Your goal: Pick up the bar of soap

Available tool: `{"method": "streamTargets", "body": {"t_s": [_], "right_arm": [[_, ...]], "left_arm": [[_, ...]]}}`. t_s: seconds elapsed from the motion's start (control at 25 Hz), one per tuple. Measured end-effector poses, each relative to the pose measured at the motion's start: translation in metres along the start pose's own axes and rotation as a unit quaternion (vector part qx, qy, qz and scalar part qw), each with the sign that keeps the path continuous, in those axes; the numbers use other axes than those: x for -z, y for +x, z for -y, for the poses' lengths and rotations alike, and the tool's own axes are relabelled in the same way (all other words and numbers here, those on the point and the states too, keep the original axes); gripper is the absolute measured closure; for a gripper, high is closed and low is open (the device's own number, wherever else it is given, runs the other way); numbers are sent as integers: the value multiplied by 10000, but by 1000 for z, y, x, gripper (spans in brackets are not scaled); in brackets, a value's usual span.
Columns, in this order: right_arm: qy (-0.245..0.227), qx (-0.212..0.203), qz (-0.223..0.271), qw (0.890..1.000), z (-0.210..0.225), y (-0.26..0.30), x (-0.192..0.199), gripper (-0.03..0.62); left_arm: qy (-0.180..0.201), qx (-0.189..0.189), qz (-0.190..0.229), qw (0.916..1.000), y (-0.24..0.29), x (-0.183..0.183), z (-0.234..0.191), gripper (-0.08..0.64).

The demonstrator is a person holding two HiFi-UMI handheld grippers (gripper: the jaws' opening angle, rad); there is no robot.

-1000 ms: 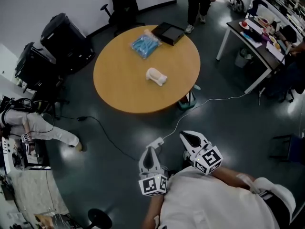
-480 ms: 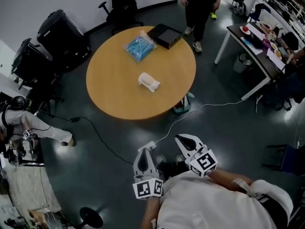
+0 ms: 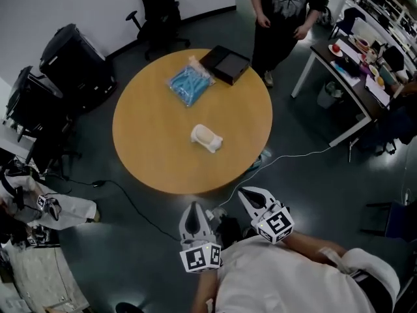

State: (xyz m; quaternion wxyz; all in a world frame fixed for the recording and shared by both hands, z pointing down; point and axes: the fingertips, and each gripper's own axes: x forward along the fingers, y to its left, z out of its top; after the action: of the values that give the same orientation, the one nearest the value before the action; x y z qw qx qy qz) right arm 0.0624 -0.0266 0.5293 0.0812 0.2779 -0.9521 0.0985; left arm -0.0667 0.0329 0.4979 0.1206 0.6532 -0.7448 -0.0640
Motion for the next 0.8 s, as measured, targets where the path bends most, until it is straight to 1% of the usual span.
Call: {"method": "streamTargets", "body": {"t_s": [0.08,0.24,0.32,0.52,0.6,0.68,0.76,0.8], "right_arm": [[-137,43,-53,9999,10,26,-5,578],[-309,132,-212,9992,33,77,-2,578],[-396,97,-424,9983,45,103,9,578],[-624,-157,-990,9930,74,176,45,578],[-709,-203,-1207,9900,88,200,60,578],[-761,-362,-1463,9857,101,224,77,577],[-813,-559,-1848,9778,111,248,98,574],[-881,-593,-2052,9729,117,259,110,558]], "left_arm": [[9,100,15,9999,25,-11,-9,557],[-194,175,-3,9997,67,-17,-29,557],[-310,186,-27,9993,79,-20,-31,557],[-309,194,-105,9993,104,-26,-31,557],[-325,135,-151,9993,110,-23,-30,557],[-311,117,-233,9992,116,-17,-29,557],[-288,170,-325,9989,123,-10,-29,557],[-279,207,-356,9988,126,-8,-29,557]]}}
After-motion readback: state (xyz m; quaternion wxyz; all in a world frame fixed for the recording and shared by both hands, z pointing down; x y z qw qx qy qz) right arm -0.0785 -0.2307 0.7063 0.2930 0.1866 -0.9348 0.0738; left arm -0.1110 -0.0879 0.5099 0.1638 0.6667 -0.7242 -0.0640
